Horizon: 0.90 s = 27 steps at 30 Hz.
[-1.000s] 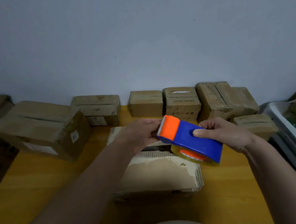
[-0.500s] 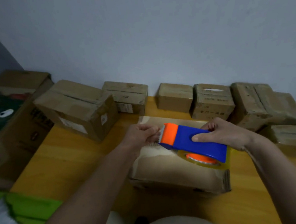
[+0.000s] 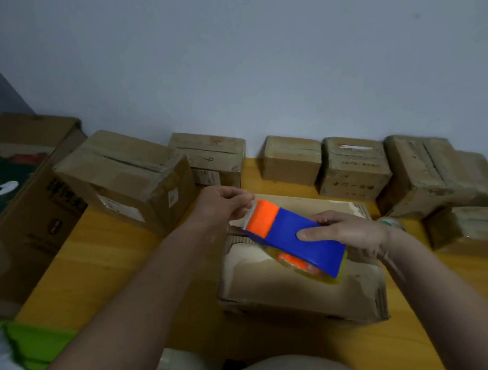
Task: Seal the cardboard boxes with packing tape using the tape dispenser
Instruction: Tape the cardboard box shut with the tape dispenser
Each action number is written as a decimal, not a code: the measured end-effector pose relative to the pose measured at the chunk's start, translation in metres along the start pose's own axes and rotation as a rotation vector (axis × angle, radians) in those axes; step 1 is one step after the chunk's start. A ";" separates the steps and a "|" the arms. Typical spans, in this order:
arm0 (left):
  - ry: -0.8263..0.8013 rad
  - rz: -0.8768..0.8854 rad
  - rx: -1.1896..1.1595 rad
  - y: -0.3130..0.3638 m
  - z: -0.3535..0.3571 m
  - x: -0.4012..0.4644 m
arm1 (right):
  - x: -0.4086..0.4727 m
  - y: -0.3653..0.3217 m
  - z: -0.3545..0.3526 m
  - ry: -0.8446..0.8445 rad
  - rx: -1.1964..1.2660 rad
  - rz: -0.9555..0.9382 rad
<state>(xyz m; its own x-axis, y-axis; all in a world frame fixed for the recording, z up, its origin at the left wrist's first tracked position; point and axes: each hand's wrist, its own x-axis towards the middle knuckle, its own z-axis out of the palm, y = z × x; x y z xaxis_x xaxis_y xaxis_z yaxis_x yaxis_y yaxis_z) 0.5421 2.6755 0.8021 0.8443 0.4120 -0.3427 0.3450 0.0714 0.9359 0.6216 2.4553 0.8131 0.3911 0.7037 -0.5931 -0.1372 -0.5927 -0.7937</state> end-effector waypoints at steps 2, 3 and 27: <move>0.014 0.001 0.046 -0.001 -0.004 0.003 | 0.005 -0.002 0.007 0.063 -0.014 -0.003; 0.024 -0.012 0.042 -0.003 -0.004 0.005 | 0.006 -0.003 0.008 0.090 -0.028 -0.010; 0.553 -0.088 -0.032 -0.072 -0.033 0.020 | 0.035 -0.043 -0.017 0.108 -0.175 0.142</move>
<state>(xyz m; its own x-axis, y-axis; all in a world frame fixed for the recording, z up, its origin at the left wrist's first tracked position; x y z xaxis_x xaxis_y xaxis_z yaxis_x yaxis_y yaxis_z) 0.5208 2.7090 0.7299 0.4693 0.8175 -0.3338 0.3842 0.1514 0.9107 0.6570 2.4989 0.8291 0.4759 0.5680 -0.6715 -0.0417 -0.7481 -0.6623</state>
